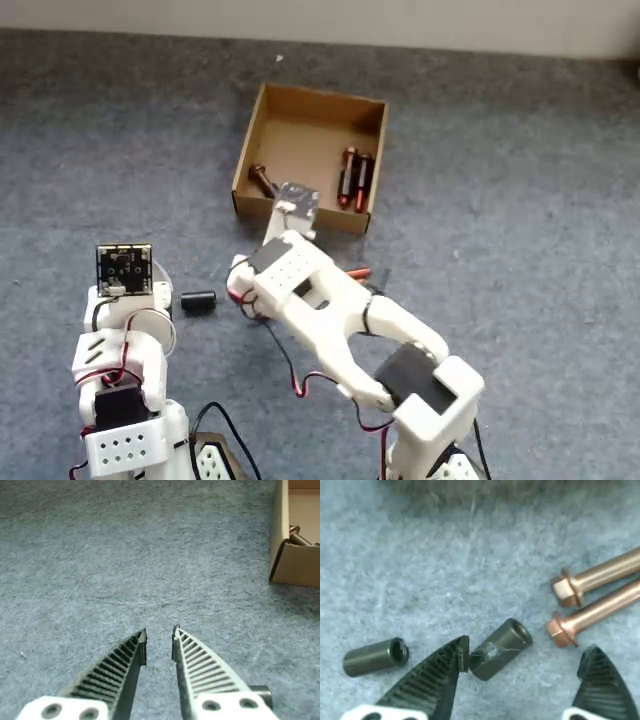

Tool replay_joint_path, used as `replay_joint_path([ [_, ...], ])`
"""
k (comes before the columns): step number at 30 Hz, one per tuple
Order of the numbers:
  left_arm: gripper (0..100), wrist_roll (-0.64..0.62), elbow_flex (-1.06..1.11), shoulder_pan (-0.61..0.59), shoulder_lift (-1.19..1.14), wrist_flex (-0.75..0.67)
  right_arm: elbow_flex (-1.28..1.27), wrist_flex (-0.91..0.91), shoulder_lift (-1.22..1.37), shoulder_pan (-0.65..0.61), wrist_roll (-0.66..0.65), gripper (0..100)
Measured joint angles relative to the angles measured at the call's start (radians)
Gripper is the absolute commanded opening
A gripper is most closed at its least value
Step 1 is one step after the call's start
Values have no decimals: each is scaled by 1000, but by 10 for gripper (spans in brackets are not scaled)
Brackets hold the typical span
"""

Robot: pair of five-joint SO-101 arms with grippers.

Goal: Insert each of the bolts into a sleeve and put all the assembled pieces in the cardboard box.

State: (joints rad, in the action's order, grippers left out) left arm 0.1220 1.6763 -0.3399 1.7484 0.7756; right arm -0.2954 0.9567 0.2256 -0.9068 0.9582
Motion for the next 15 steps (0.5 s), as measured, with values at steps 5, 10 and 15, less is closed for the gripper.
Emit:
replay_joint_path([
  [5,105,0,0,-15,0,-9,9,2,48,-8,0,173],
  [10,105,0,0,-15,0,-9,6,11,43,38,2,39],
  [15,105,0,0,-15,0,-9,6,11,49,54,2,15],
])
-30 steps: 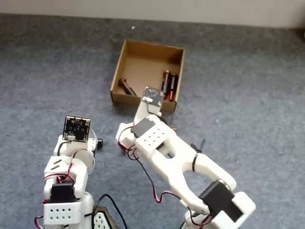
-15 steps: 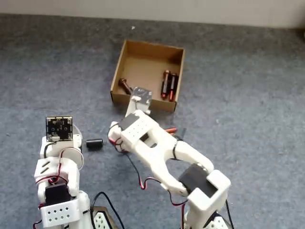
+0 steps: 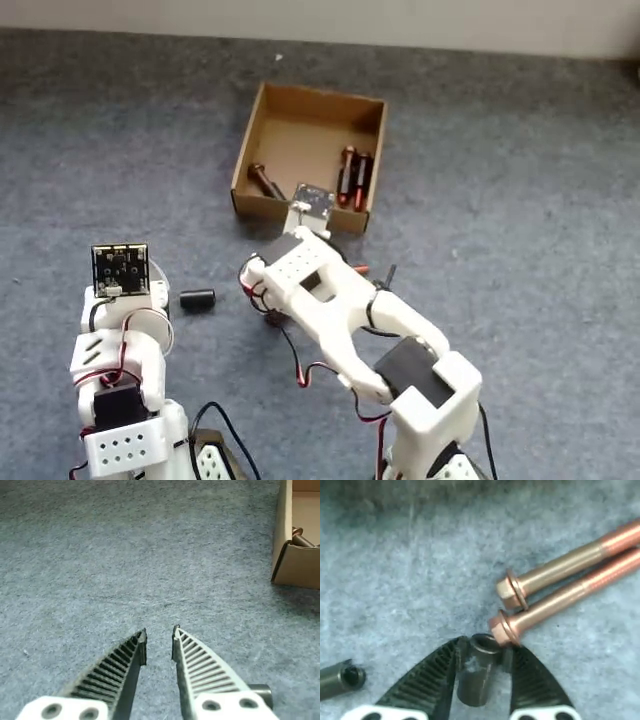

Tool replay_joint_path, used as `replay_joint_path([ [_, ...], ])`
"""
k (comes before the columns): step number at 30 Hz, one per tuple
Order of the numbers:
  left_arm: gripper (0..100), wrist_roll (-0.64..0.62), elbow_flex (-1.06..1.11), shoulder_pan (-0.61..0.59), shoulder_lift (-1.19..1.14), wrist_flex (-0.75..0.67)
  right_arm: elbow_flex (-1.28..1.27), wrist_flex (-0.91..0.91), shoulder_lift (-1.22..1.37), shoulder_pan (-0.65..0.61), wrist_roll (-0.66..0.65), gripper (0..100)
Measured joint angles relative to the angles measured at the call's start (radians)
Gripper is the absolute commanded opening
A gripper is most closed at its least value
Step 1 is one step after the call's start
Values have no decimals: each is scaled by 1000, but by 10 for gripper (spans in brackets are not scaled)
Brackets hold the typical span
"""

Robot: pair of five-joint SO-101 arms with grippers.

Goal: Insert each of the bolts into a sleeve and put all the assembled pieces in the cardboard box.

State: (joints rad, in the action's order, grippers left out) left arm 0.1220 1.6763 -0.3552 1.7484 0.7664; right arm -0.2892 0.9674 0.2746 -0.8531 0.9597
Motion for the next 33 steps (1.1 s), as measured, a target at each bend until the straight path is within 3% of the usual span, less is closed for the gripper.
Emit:
replay_joint_path([
  [11,105,0,0,0,0,0,54,181,-60,-9,-9,5],
  [15,105,0,0,0,0,0,54,218,-140,0,-170,5],
  [26,105,0,0,2,0,0,-23,416,-381,52,-807,5],
  [29,105,0,0,2,0,0,-78,442,-470,55,-913,5],
  [33,106,0,0,2,0,0,-189,445,-624,101,-954,5],
])
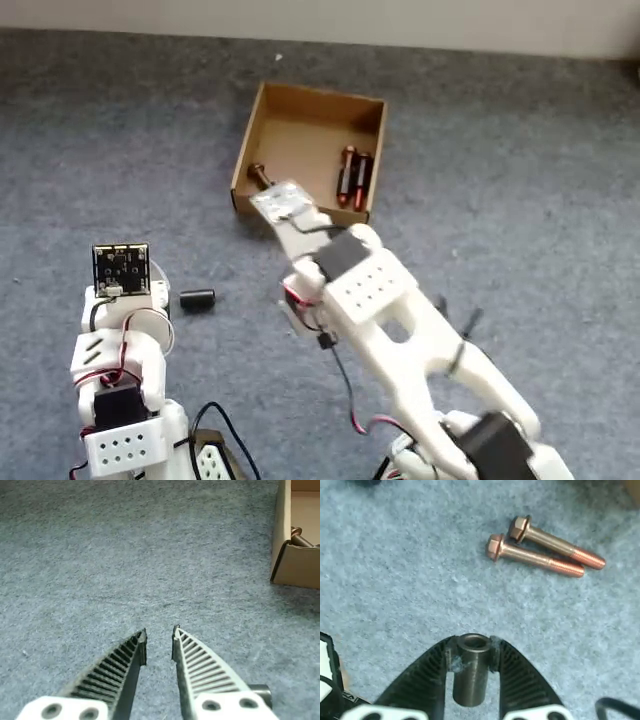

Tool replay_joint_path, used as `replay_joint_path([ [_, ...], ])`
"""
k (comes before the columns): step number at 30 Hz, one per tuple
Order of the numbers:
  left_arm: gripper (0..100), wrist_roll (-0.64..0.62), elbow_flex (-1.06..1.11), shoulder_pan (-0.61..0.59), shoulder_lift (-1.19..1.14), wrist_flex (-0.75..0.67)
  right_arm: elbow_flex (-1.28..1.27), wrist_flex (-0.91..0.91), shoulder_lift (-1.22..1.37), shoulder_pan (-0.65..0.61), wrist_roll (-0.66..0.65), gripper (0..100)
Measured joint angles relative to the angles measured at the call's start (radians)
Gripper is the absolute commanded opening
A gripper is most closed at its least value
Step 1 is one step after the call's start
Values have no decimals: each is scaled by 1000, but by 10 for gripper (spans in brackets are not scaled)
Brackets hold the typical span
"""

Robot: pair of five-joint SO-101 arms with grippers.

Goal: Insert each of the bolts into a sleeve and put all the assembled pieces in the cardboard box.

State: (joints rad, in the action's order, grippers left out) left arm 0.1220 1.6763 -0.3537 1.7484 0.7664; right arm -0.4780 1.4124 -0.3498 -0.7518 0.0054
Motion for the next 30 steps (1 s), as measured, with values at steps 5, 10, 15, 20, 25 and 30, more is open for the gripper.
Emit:
replay_joint_path([
  [5,106,0,0,0,0,0,-118,-9,-204,164,-6,5],
  [10,152,3,-11,0,0,11,-292,-152,-354,368,-6,5],
  [15,164,81,-126,89,0,181,-489,-356,-414,499,-6,5],
  [20,165,94,-301,221,2,353,-583,-489,-427,597,-6,5],
  [25,196,94,-397,358,8,442,-588,-562,-428,660,-6,5],
  [30,214,133,-453,483,-94,476,-588,-574,-428,680,2,5],
])
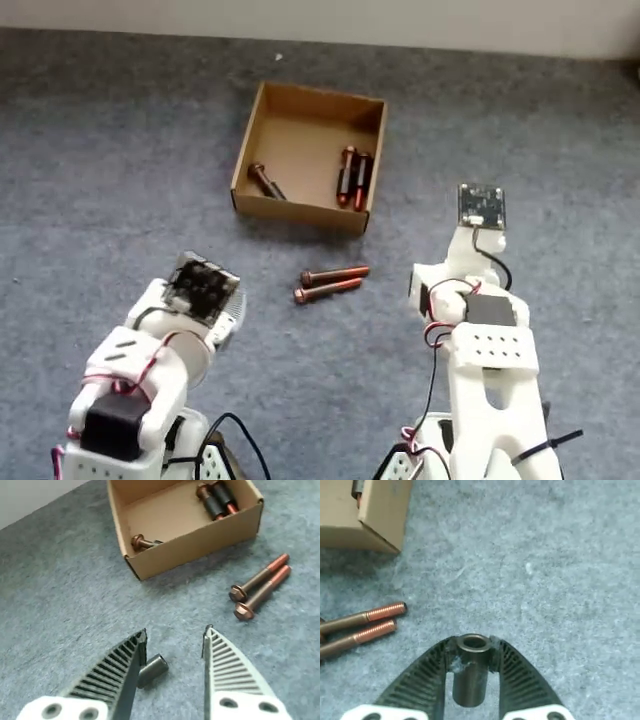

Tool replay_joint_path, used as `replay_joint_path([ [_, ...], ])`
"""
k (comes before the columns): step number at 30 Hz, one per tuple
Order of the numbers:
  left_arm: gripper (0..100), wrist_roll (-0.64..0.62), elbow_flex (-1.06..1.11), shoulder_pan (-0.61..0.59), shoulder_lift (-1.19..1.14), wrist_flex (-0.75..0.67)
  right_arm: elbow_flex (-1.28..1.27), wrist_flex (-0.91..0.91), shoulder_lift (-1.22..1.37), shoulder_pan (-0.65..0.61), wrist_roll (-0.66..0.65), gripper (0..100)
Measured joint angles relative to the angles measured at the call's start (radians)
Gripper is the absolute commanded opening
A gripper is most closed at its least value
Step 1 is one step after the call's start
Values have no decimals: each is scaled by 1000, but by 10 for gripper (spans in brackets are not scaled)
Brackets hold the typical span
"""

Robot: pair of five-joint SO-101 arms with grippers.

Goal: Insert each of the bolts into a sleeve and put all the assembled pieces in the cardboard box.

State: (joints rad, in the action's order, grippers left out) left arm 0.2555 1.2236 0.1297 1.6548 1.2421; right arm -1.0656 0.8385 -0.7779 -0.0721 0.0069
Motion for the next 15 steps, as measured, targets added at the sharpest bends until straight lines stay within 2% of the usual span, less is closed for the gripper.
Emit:
replay_joint_path([
  [4,215,18,-95,81,-218,0,0,-2,0,25,54,5],
  [10,216,23,-270,207,-594,-3,0,-32,0,94,66,5],
  [15,304,23,-368,282,-867,-91,0,-37,0,141,66,5],
])
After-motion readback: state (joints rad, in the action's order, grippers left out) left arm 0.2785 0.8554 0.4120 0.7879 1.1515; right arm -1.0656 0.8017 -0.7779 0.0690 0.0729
